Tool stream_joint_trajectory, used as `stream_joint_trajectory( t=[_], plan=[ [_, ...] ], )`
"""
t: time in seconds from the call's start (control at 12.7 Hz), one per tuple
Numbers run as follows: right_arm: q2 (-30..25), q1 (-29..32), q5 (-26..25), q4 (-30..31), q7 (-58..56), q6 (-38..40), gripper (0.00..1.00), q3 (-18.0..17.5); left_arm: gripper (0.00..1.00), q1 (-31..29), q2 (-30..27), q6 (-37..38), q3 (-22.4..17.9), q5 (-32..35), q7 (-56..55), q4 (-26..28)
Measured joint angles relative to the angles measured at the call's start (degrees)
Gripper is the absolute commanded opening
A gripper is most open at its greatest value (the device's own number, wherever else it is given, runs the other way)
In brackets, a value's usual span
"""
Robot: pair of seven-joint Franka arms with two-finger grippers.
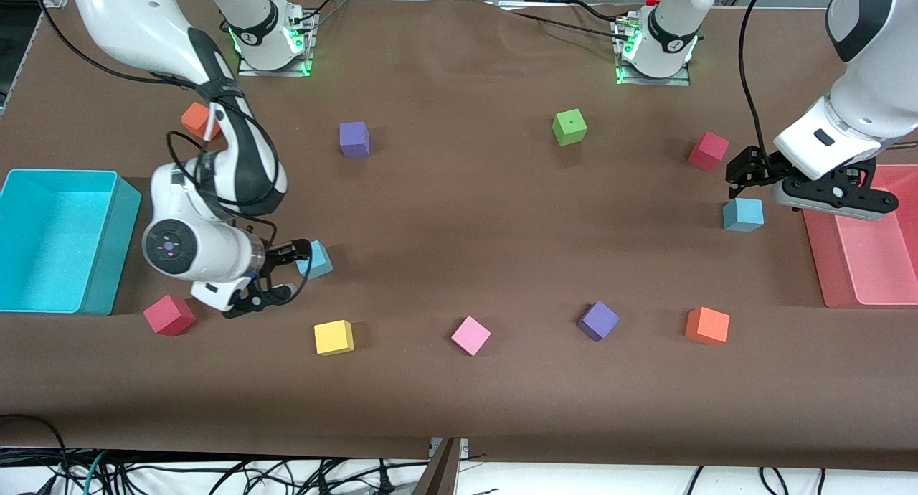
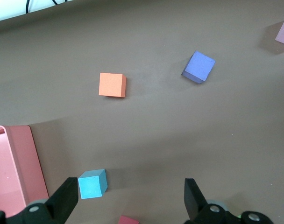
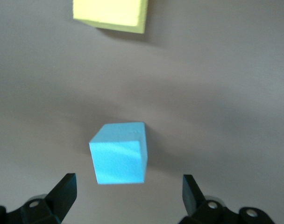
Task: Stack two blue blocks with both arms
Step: 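Grasp the light blue cube with the right gripper and lift it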
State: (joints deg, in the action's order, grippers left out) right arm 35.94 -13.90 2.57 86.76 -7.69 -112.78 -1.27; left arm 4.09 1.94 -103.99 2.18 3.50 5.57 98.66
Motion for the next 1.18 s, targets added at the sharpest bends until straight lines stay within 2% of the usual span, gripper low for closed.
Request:
stream_joint_trajectory(
  t=[0.39, 0.79, 0.87, 1.02, 1.1, 1.18],
  plan=[
    [0.3, -0.7, 0.0, 7.6, -3.7, -11.0, 1.0, 0.0, 1.0, 0.0, 0.0, 0.0, 0.0, 0.0, 0.0, 0.0],
    [0.7, -2.3, 0.0, 11.6, -3.9, -15.7, 0.99, -0.1, 1.0, 0.0, 0.0, 0.0, 0.0, 0.0, 0.0, 0.0],
    [0.7, -2.4, 0.0, 11.9, -3.9, -16.0, 0.88, -0.1, 1.0, 0.0, 0.0, 0.0, 0.0, 0.0, 0.0, 0.0],
    [0.7, -2.5, 0.1, 12.5, -3.9, -16.3, 0.49, -0.1, 1.0, 0.0, 0.0, 0.0, 0.0, 0.0, 0.0, 0.0],
    [0.7, -2.5, 0.2, 12.7, -3.9, -16.3, 0.36, -0.1, 1.0, 0.0, 0.0, 0.0, 0.0, 0.0, 0.0, 0.0],
    [0.7, -2.5, 0.3, 12.8, -3.8, -16.3, 0.3, 0.0, 1.0, 0.0, 0.0, 0.0, 0.0, 0.0, 0.0, 0.0]
  ],
)
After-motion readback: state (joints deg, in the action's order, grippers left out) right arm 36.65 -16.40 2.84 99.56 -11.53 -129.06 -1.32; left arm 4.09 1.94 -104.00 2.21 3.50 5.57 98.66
